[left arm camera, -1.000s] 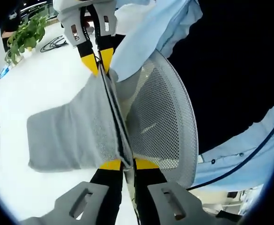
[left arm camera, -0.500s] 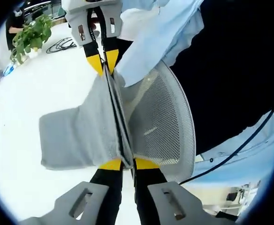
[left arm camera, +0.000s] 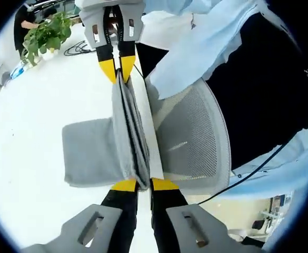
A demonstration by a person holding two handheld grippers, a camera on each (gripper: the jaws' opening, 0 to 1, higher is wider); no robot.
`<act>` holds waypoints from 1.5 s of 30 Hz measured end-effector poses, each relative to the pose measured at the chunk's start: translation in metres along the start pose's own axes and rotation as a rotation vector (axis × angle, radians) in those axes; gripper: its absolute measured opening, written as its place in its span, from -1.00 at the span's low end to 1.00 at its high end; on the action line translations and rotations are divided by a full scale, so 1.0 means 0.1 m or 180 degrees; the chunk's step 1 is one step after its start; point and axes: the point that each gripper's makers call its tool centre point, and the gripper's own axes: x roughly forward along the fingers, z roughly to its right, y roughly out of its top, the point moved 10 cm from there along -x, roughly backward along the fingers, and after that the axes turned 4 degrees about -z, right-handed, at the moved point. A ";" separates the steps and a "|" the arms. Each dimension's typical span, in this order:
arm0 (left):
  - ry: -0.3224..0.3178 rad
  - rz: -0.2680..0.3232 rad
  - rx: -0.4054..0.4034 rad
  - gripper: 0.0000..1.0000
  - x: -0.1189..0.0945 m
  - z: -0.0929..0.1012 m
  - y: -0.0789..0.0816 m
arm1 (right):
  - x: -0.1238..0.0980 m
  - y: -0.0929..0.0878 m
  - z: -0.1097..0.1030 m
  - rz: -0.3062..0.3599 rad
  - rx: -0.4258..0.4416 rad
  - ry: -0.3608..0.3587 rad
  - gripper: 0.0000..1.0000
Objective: Fold the towel on the table until its edges align and the towel forms a compact rectangular stack.
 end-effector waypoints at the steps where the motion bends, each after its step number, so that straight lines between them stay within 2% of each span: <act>1: 0.0003 0.0010 -0.0016 -0.83 -0.01 -0.04 0.00 | 0.00 0.00 0.03 -0.0008 0.0009 -0.0011 -0.96; 8: 0.0035 -0.0034 -0.0051 -0.83 -0.03 -0.27 0.01 | -0.01 -0.04 0.30 -0.0040 0.0098 -0.0118 -0.96; 15: 0.0086 -0.0021 -0.0161 -0.83 -0.04 -0.52 -0.05 | 0.00 -0.04 0.46 -0.0085 0.0169 -0.0198 -0.96; 19: 0.0111 0.0003 -0.0227 -0.83 -0.01 -0.59 0.00 | 0.05 -0.08 0.58 -0.0150 0.0232 -0.0253 -0.96; 27: 0.0134 -0.0006 -0.0377 -0.82 0.14 -0.80 -0.11 | 0.20 -0.13 0.76 -0.0196 0.0354 -0.0302 -0.96; 38: 0.0248 -0.0079 -0.0531 -0.82 0.35 -1.05 -0.20 | 0.47 -0.20 1.03 -0.0400 0.0345 -0.0457 -0.96; 45: 0.0332 -0.0117 -0.0639 -0.82 0.56 -1.24 -0.32 | 0.66 -0.24 1.16 -0.0512 0.0330 -0.0520 -0.95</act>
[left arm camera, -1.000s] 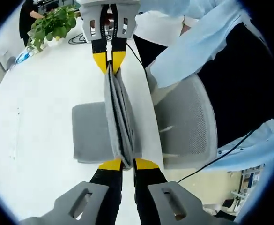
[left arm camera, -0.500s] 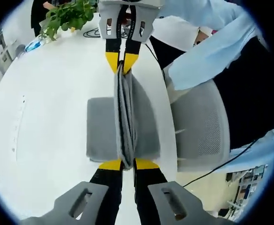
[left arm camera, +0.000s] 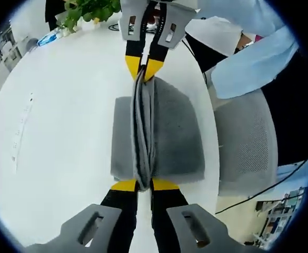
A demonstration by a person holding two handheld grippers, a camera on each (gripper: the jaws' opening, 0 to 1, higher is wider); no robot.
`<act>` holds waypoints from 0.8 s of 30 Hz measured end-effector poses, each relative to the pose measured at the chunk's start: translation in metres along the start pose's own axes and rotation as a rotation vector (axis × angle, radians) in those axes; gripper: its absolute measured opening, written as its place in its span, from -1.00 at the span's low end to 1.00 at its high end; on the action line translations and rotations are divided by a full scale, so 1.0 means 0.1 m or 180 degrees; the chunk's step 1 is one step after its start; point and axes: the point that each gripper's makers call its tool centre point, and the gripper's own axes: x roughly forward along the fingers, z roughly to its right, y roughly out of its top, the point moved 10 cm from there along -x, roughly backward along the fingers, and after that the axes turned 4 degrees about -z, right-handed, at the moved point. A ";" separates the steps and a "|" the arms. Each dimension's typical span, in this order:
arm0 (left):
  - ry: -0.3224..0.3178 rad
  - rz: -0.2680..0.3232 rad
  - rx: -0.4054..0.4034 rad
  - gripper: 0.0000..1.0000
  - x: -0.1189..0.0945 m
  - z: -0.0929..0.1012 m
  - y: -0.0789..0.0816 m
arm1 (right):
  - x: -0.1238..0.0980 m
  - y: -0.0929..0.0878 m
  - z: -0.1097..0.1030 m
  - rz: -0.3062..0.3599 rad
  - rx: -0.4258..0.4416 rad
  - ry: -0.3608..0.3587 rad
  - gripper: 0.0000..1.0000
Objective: Fold the towel on the table until its edges align and the towel forms a compact rectangular stack.
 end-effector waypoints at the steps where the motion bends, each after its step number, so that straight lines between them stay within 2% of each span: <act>1: 0.0004 -0.0002 -0.0016 -0.82 0.03 -0.01 -0.01 | 0.03 0.00 0.01 -0.0011 0.0006 0.0000 -0.95; 6: 0.0007 -0.0057 -0.0075 -0.82 0.18 -0.09 -0.02 | 0.23 -0.02 0.12 -0.0074 0.0031 -0.0019 -0.95; 12: 0.0109 -0.0121 -0.0111 -0.82 0.29 -0.19 -0.03 | 0.38 -0.04 0.16 -0.0110 0.0069 -0.0031 -0.95; 21: 0.0173 -0.0230 -0.0177 -0.82 0.48 -0.27 -0.08 | 0.48 -0.08 0.15 -0.0125 0.0185 0.0014 -0.95; 24: 0.0185 -0.0246 -0.0179 -0.82 0.48 -0.25 -0.07 | 0.52 -0.09 0.13 -0.0125 0.0187 0.0021 -0.95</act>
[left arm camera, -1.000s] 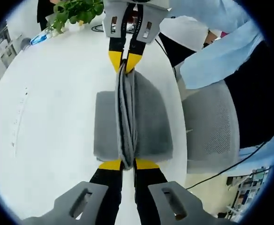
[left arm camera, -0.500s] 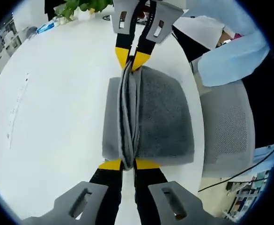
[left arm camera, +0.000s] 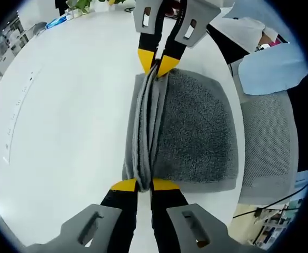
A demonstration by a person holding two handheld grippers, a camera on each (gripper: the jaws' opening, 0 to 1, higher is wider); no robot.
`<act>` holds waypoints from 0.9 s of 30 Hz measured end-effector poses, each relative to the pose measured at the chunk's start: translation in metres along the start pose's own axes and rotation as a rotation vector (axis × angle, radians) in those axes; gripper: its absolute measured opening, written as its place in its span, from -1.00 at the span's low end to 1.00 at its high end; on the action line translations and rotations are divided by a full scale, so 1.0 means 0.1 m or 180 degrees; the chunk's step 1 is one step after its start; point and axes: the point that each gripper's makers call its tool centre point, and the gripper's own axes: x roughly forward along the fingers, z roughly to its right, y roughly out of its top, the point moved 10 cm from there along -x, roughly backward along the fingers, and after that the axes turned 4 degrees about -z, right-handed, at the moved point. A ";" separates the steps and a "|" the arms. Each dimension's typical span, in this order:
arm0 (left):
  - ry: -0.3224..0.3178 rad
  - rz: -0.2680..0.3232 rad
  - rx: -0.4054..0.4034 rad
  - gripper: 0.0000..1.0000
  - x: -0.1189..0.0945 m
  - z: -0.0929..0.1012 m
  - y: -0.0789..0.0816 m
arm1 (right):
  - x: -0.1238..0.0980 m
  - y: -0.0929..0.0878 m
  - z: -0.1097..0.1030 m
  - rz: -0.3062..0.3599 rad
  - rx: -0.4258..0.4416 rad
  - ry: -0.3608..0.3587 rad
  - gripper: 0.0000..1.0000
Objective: Fold the towel on the table until its edges align and the towel forms a compact rectangular stack.
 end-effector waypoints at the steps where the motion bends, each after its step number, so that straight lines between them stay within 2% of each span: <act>1: 0.0000 0.0002 -0.0010 -0.82 -0.01 0.01 0.01 | 0.01 0.00 0.00 0.0004 0.0006 0.0004 -0.95; 14: -0.0011 0.0043 -0.0109 -0.81 0.08 -0.03 -0.03 | 0.10 -0.02 0.00 0.0012 0.0051 0.0026 -0.94; 17: 0.0041 -0.0024 0.0015 -0.78 0.07 0.00 0.00 | 0.06 0.00 0.01 -0.0015 -0.0062 0.0035 -0.92; 18: 0.0065 -0.0038 0.0076 -0.76 0.06 -0.02 0.01 | 0.04 0.00 0.01 -0.0023 -0.0067 0.0039 -0.91; 23: 0.0110 0.0038 -0.0021 -0.58 -0.01 -0.07 -0.06 | -0.07 0.03 0.07 0.0007 -0.0130 -0.0031 -0.80; 27: 0.0162 0.0028 -0.0050 -0.46 -0.10 -0.06 -0.11 | -0.17 0.01 0.10 0.0059 -0.0102 -0.0085 -0.73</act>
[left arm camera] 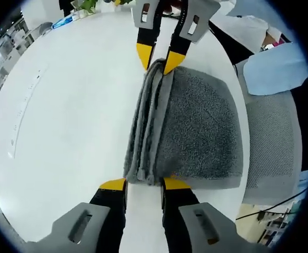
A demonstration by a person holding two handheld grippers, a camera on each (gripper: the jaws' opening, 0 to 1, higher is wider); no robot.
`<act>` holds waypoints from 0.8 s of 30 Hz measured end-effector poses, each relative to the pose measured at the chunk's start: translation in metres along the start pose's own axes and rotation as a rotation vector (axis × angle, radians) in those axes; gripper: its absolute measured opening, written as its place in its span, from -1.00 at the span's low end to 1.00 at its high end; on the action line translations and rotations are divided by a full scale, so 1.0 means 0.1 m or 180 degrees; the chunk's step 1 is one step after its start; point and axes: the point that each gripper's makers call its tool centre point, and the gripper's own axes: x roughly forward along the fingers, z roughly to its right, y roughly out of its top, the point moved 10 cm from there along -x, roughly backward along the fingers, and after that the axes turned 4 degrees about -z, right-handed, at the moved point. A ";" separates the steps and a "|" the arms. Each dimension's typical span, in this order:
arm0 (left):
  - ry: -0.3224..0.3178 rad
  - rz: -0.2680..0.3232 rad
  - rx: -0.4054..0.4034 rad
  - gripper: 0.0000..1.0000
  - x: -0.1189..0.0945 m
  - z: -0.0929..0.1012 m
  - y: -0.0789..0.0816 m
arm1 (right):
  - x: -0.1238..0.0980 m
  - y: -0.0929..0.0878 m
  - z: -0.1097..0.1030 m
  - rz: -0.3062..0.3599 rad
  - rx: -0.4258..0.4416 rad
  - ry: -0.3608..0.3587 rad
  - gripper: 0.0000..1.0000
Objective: Fold the towel on the table until its edges align and the towel forms a compact rectangular stack.
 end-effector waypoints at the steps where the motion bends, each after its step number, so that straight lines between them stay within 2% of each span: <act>1: 0.0000 -0.0007 -0.0007 -0.46 -0.02 0.01 -0.01 | -0.02 0.00 0.01 0.0008 -0.0003 -0.0022 -0.72; 6: 0.0018 -0.0011 -0.0046 -0.46 -0.08 0.03 -0.08 | -0.11 -0.02 0.04 0.0044 0.0021 -0.0112 -0.74; 10: 0.0035 0.0070 -0.0129 -0.46 -0.16 0.03 -0.10 | -0.15 -0.08 0.09 0.0033 0.0073 -0.0188 -0.75; 16: 0.0061 0.0171 -0.0197 -0.46 -0.23 0.05 -0.14 | -0.24 -0.12 0.08 0.0102 0.0170 -0.0218 -0.74; 21: 0.0073 0.0197 -0.0220 -0.46 -0.30 0.12 -0.12 | -0.27 -0.16 0.04 0.0132 0.0221 -0.0221 -0.72; 24: 0.0046 0.0279 -0.0303 -0.45 -0.32 0.16 -0.12 | -0.28 -0.19 0.01 0.0148 0.0287 -0.0209 -0.69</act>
